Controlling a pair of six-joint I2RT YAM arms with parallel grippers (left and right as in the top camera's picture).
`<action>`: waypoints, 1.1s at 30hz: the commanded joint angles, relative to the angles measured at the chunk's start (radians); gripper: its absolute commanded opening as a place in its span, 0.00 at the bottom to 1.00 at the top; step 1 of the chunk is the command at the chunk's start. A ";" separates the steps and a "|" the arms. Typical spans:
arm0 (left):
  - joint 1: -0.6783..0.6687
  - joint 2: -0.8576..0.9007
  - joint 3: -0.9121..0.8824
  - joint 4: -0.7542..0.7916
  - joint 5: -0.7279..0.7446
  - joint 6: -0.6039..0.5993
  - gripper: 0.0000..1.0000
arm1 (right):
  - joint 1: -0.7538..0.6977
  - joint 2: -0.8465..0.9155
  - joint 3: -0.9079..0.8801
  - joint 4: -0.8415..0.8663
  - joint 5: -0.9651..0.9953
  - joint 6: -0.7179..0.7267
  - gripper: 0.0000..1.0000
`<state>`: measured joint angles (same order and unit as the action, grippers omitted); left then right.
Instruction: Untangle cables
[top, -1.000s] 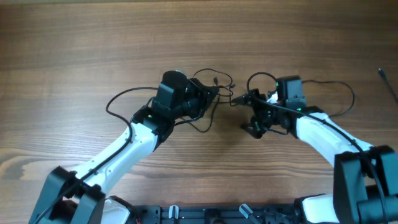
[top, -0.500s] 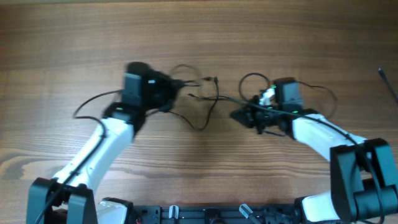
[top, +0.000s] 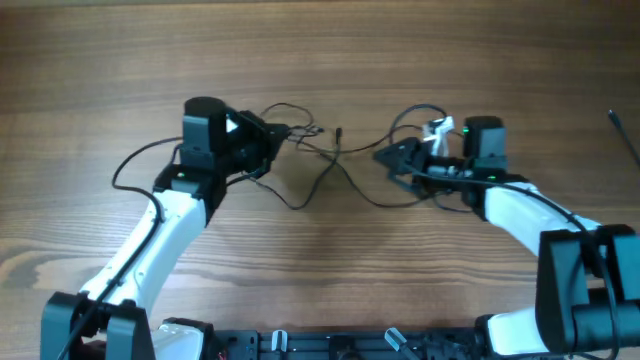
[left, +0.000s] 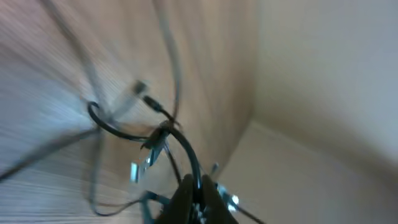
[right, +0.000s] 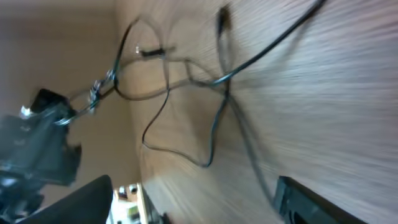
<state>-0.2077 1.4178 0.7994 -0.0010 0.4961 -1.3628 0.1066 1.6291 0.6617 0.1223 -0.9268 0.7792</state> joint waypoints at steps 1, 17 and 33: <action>-0.028 -0.091 0.000 0.029 0.008 0.002 0.04 | 0.115 0.008 0.005 0.169 0.018 -0.021 0.82; -0.026 -0.232 0.000 -0.063 0.088 -0.287 0.04 | 0.492 0.068 0.006 0.649 0.726 -0.526 0.88; 0.136 -0.229 0.000 -0.298 -0.319 -0.028 0.04 | 0.340 -0.057 0.005 0.492 0.050 -0.377 0.04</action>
<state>-0.1226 1.2030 0.8013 -0.1841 0.4149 -1.4967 0.5194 1.6833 0.6598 0.6456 -0.5533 0.3962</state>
